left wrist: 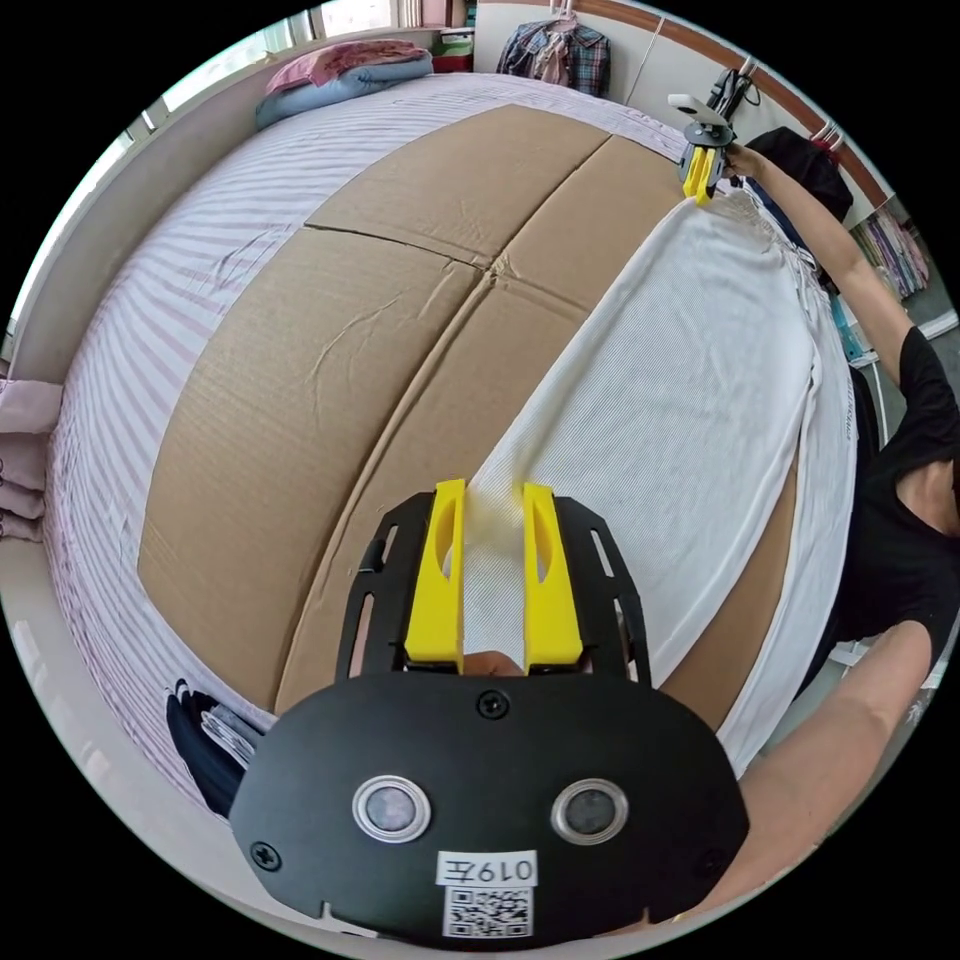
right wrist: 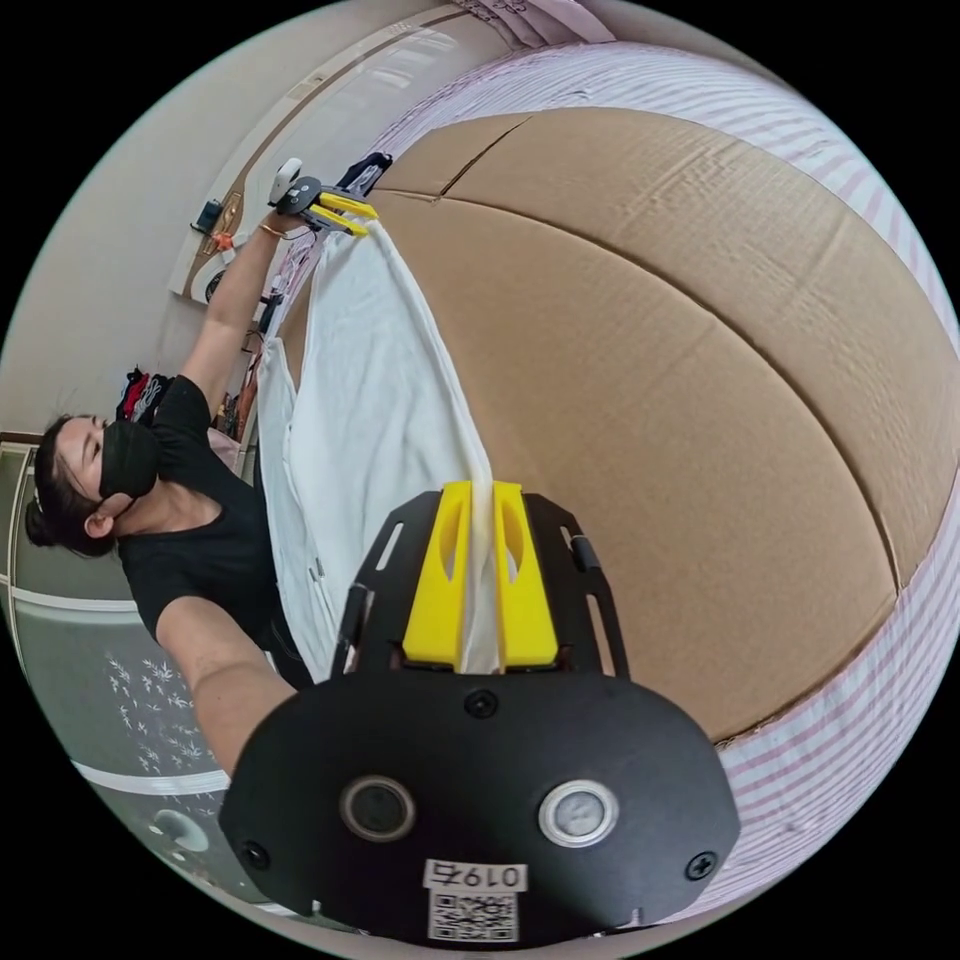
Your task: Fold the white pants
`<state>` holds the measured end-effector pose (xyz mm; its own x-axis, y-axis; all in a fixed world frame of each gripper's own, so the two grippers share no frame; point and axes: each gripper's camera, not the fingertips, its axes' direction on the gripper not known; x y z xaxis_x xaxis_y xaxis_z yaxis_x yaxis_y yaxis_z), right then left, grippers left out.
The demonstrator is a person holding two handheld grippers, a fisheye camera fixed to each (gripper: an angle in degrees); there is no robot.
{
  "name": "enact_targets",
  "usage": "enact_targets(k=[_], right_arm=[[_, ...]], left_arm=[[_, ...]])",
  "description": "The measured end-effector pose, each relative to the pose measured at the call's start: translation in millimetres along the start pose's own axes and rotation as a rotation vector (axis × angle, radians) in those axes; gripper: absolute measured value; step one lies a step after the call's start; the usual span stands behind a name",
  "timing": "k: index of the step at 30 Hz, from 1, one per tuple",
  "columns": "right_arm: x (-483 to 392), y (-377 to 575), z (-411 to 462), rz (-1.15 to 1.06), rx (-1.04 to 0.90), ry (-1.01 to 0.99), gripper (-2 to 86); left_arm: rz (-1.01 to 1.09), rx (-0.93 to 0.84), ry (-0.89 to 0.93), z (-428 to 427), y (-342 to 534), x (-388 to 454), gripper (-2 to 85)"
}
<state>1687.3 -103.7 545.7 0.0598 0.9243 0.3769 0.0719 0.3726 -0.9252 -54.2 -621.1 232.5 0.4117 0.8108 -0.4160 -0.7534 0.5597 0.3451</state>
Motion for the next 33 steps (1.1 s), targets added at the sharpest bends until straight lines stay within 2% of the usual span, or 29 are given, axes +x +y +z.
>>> enact_targets(k=[5,10,15,22,29,33], right_arm=[[-7.0,13.9,55.1,-0.019,-0.004,0.082,1.1],[-26.0,43.7,114.3,-0.04,0.055,0.205,0.0],[-63.8,82.6,183.1,-0.057,0.139,0.394,-0.4],[-115.8,148.9,306.4,-0.055,0.225,0.61,-0.5],[-178.0,241.3,424.3,-0.068,0.394,0.776,-0.6],[-225.3,305.2,494.0,-0.119,0.518,0.882,-0.5]], left_arm=[[0.053,-0.064,0.034,-5.5,-2.1,19.9,2.9],[0.014,-0.12,0.102,-17.1,8.4,41.3,1.4],[-0.051,-0.014,-0.136,-56.2,46.2,106.4,1.0],[-0.241,0.122,-0.357,-94.9,114.1,211.5,1.2],[-0.402,0.337,-0.577,-175.7,208.1,371.9,1.3],[-0.445,0.446,-0.811,-230.5,269.7,496.0,1.3]])
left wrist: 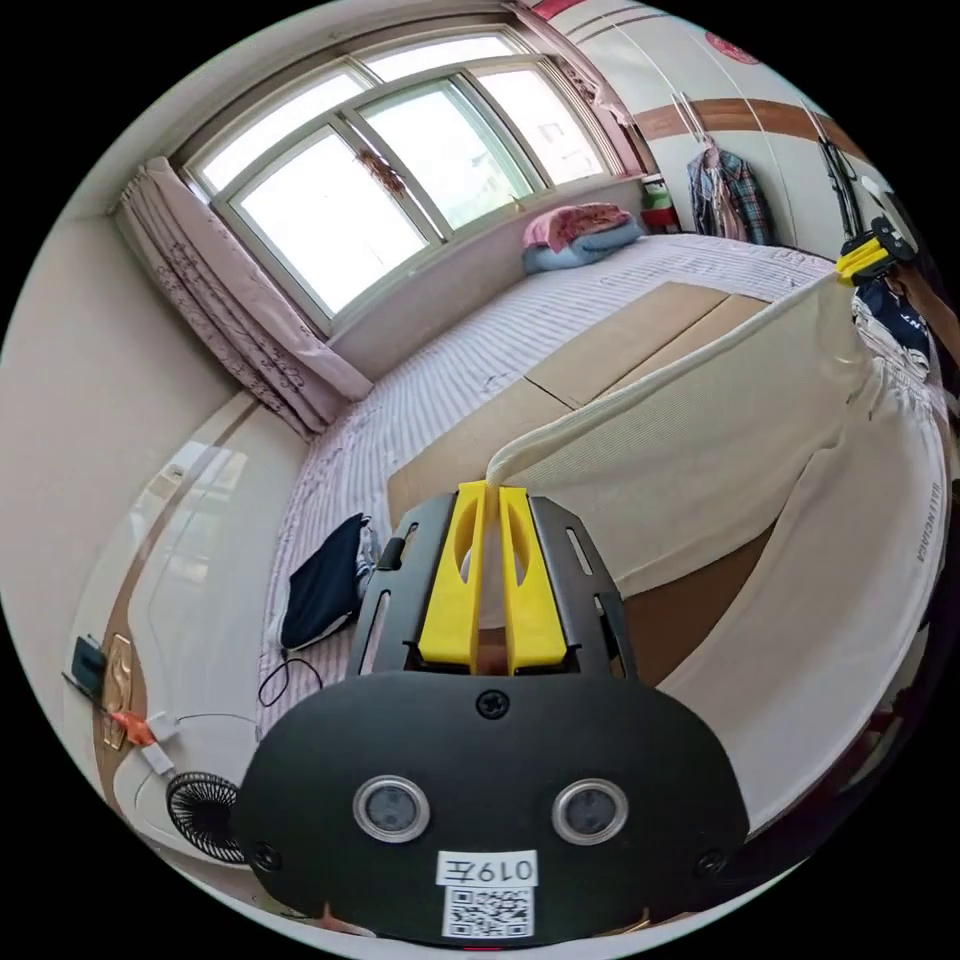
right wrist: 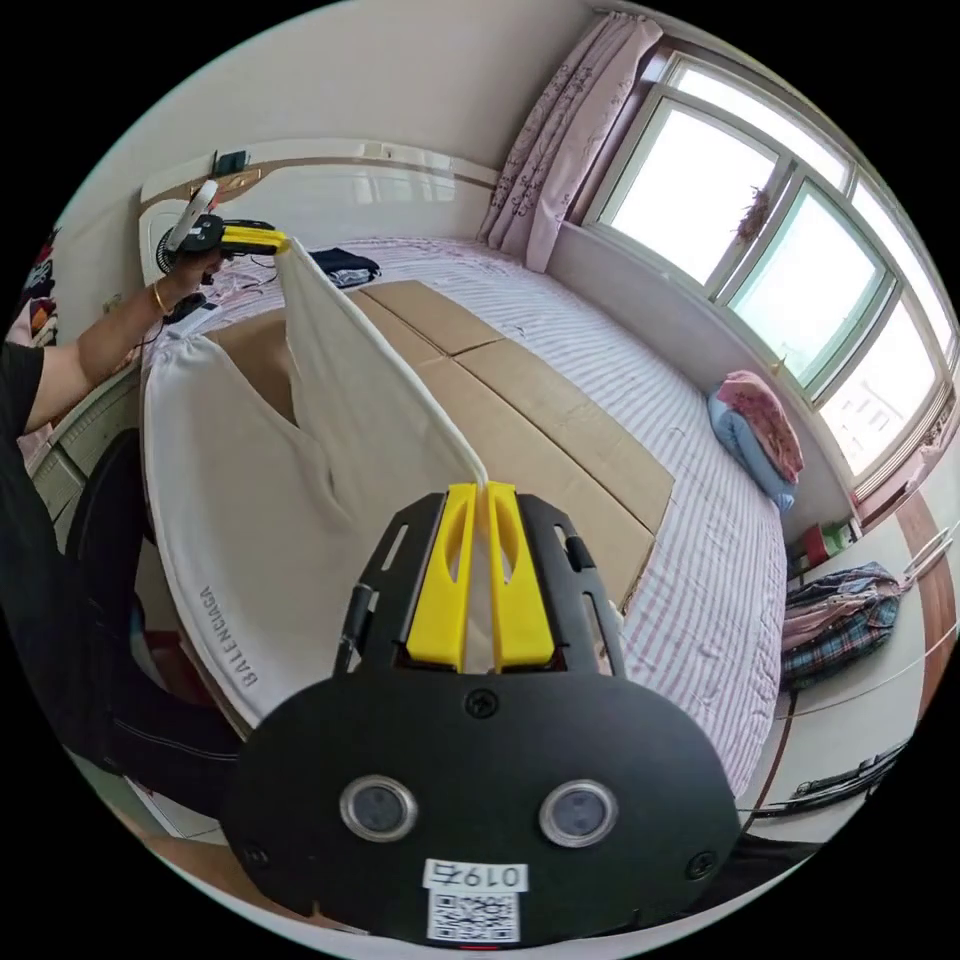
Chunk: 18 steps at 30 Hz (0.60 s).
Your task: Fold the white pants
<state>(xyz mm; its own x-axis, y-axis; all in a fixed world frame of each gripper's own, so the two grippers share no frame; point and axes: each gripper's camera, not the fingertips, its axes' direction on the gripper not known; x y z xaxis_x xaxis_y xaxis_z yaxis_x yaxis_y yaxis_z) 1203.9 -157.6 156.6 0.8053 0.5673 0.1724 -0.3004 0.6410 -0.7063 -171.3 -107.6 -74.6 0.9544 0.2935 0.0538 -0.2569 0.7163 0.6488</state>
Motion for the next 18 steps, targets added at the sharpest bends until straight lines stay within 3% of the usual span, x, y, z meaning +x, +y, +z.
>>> enact_targets(k=[3,9,14,18], right_arm=[[-73.3,69.1,-5.7,-0.04,0.041,0.103,-0.6],[-197.7,215.6,29.3,-0.056,0.036,0.204,-0.6],[-270.0,326.3,122.1,-0.045,-0.068,0.122,-0.6],[-297.9,378.9,184.8,-0.045,-0.112,0.124,-0.6]], left_arm=[[-0.037,0.09,-0.078,-94.2,48.7,24.2,1.2],[-0.068,0.101,-0.071,-228.7,151.5,93.0,1.0],[0.052,-0.023,-0.15,-271.5,205.4,161.7,0.8],[0.053,-0.13,-0.07,-286.3,230.6,185.8,0.8]])
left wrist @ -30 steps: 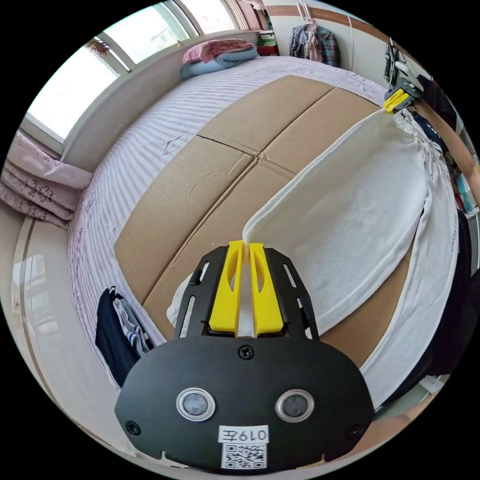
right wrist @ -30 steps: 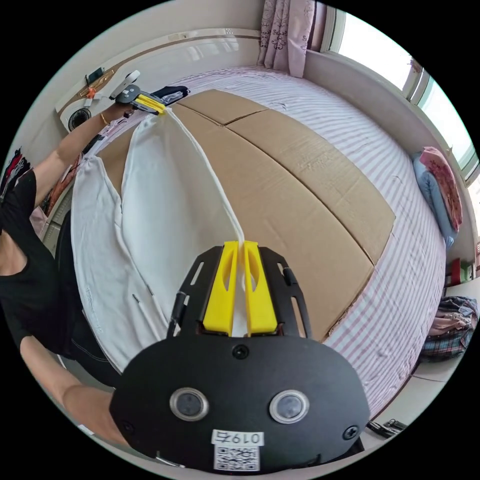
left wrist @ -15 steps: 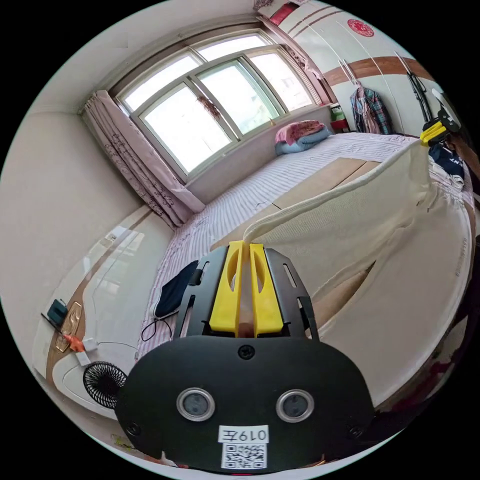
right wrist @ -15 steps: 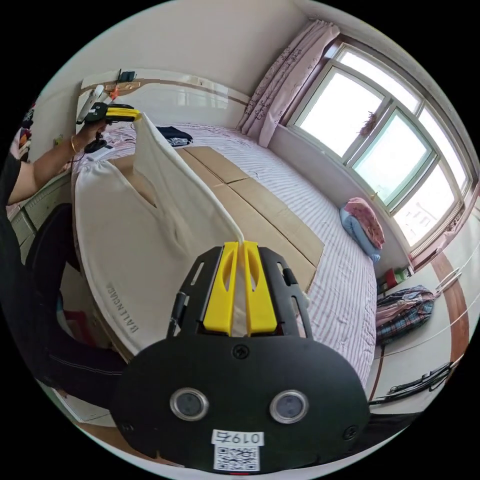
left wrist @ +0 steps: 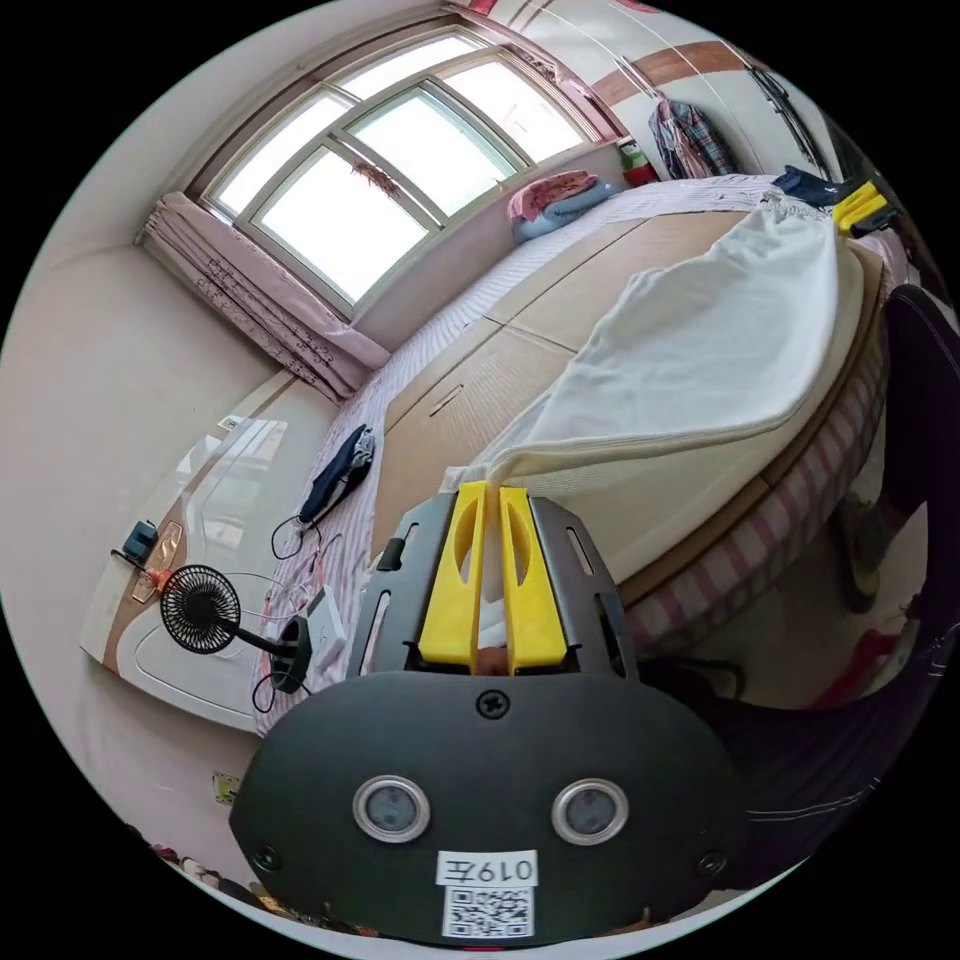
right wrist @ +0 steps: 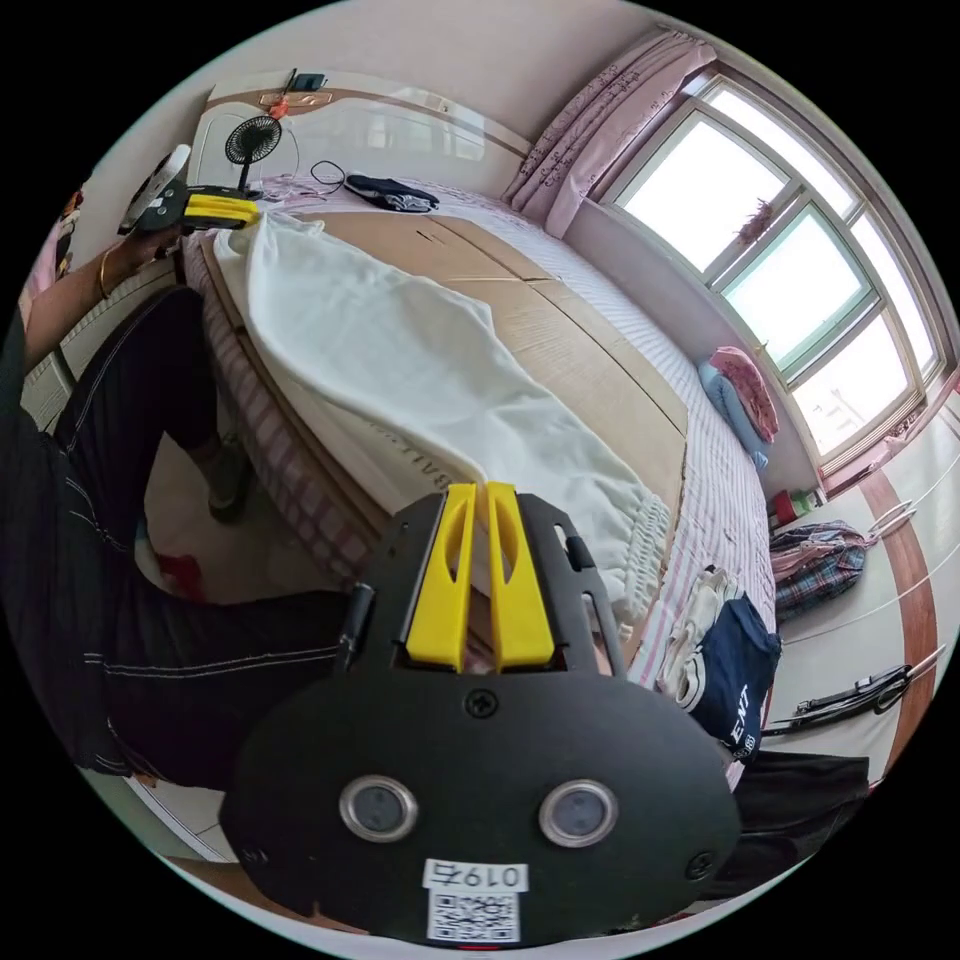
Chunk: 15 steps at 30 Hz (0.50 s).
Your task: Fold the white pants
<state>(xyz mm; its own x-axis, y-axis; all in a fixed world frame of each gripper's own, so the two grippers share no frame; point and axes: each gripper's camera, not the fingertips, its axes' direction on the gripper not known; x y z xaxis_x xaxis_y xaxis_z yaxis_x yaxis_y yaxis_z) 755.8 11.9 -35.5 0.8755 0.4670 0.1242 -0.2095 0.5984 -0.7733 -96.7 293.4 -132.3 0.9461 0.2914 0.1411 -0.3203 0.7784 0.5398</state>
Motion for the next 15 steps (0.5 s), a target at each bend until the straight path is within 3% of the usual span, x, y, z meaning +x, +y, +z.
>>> enact_targets(k=[11,15], right_arm=[[-41.8,79.8,121.4,-0.013,0.017,0.127,-0.5],[-52.9,100.8,166.9,-0.049,-0.021,0.124,-0.5]], left_arm=[[-0.173,0.001,-0.027,-72.7,12.5,-23.0,0.9],[-0.109,-0.076,-0.064,-84.9,20.6,-5.7,1.0]])
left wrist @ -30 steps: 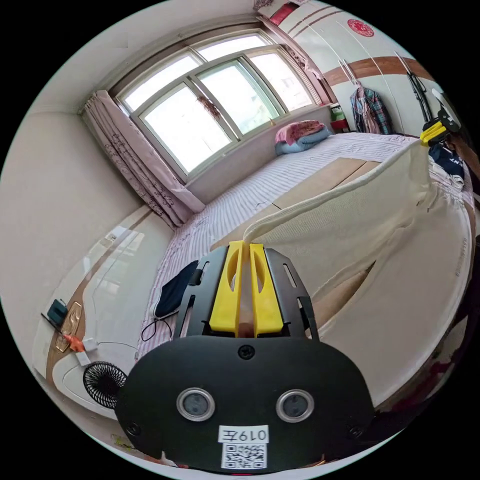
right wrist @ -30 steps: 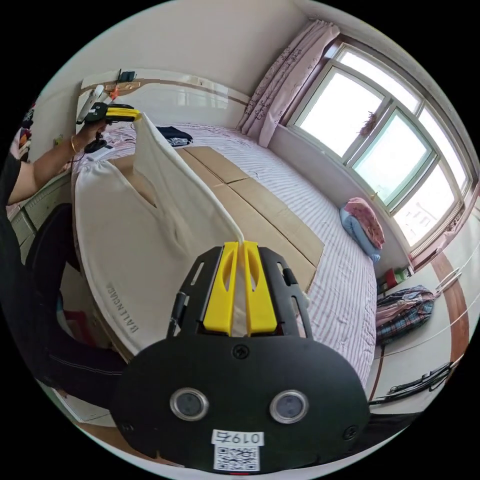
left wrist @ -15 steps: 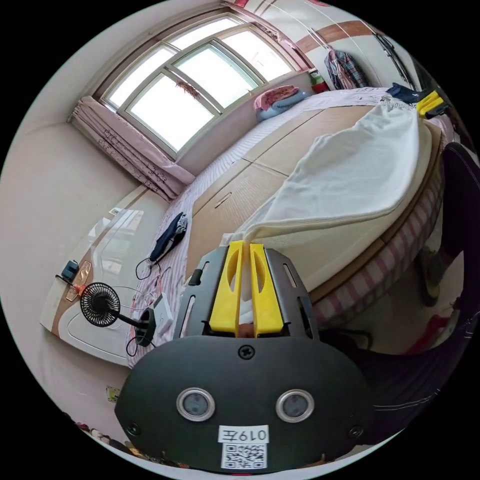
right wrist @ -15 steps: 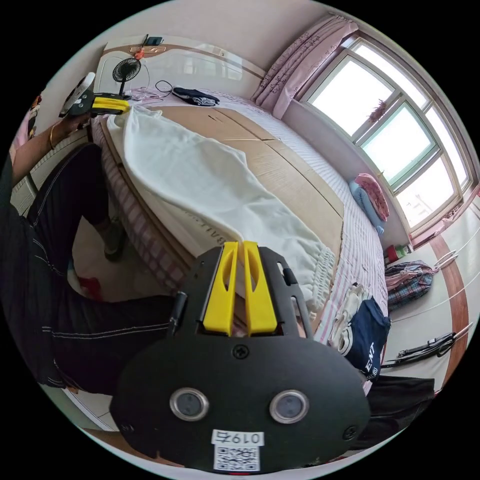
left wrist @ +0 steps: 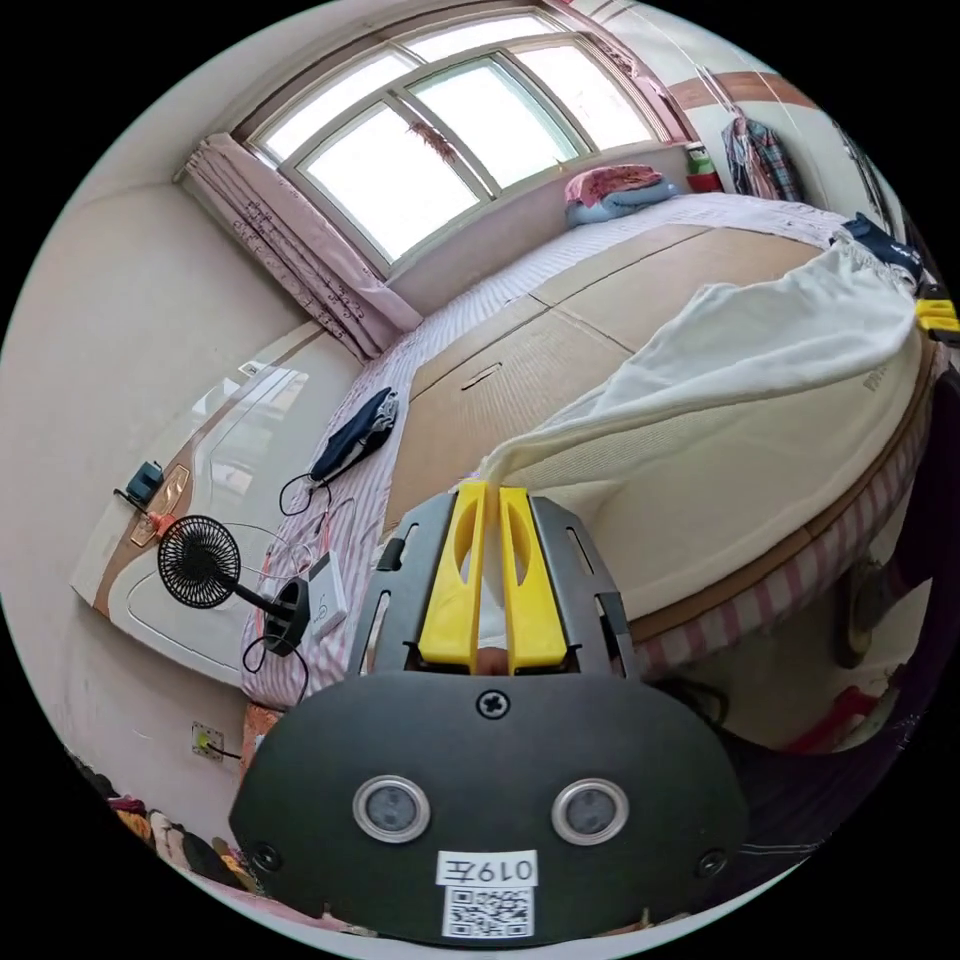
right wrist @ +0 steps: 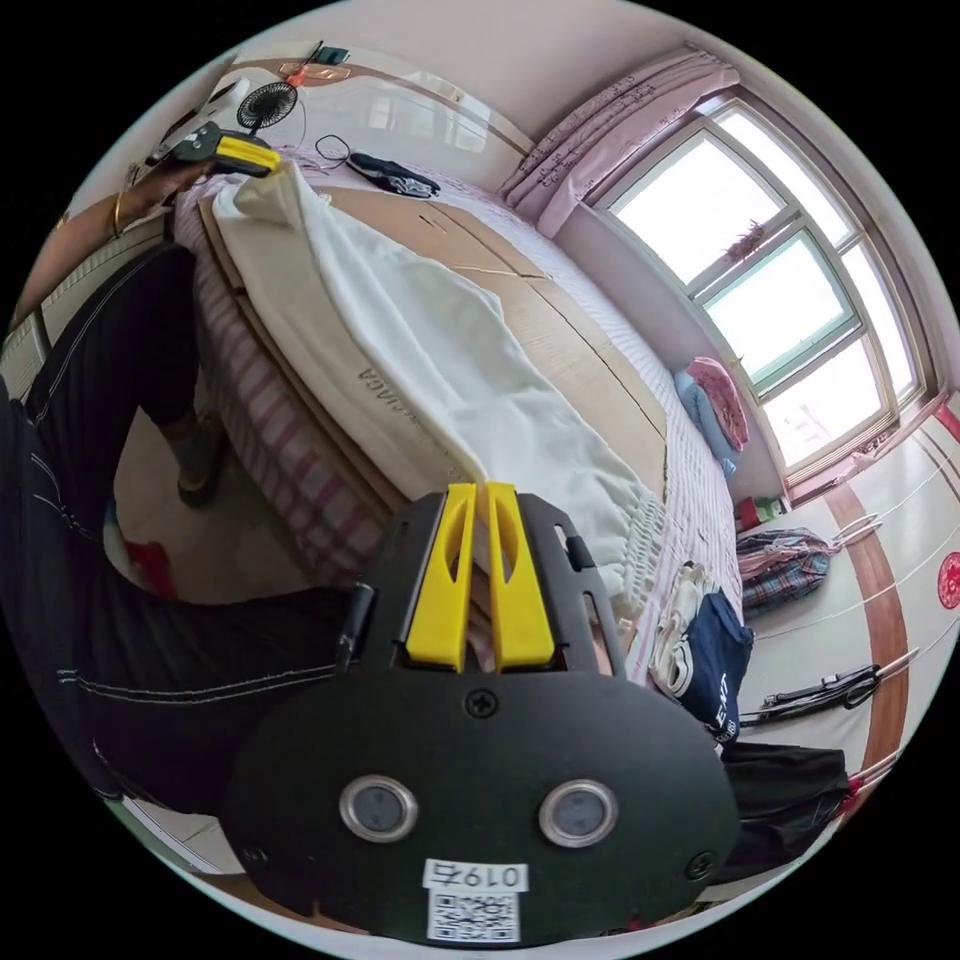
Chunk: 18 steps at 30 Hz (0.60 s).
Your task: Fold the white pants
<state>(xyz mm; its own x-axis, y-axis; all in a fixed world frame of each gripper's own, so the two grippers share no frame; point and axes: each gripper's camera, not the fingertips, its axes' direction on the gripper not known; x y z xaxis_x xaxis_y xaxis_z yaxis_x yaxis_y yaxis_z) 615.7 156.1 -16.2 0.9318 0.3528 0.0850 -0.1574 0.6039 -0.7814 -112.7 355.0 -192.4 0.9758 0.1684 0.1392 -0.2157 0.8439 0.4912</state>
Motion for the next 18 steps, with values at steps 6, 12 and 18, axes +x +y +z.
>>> enact_targets(k=[6,12,18], right_arm=[[-11.6,32.9,60.8,0.027,-0.01,0.089,-0.1],[-21.7,62.4,93.5,-0.031,0.05,0.404,0.6],[29.2,96.2,108.3,0.051,0.018,0.277,2.3]], left_arm=[[0.059,-0.038,-0.007,-27.1,16.4,24.5,1.2],[0.019,-0.038,0.034,-60.3,20.2,24.2,1.3],[-0.003,-0.081,0.051,-85.4,21.4,35.9,1.4]])
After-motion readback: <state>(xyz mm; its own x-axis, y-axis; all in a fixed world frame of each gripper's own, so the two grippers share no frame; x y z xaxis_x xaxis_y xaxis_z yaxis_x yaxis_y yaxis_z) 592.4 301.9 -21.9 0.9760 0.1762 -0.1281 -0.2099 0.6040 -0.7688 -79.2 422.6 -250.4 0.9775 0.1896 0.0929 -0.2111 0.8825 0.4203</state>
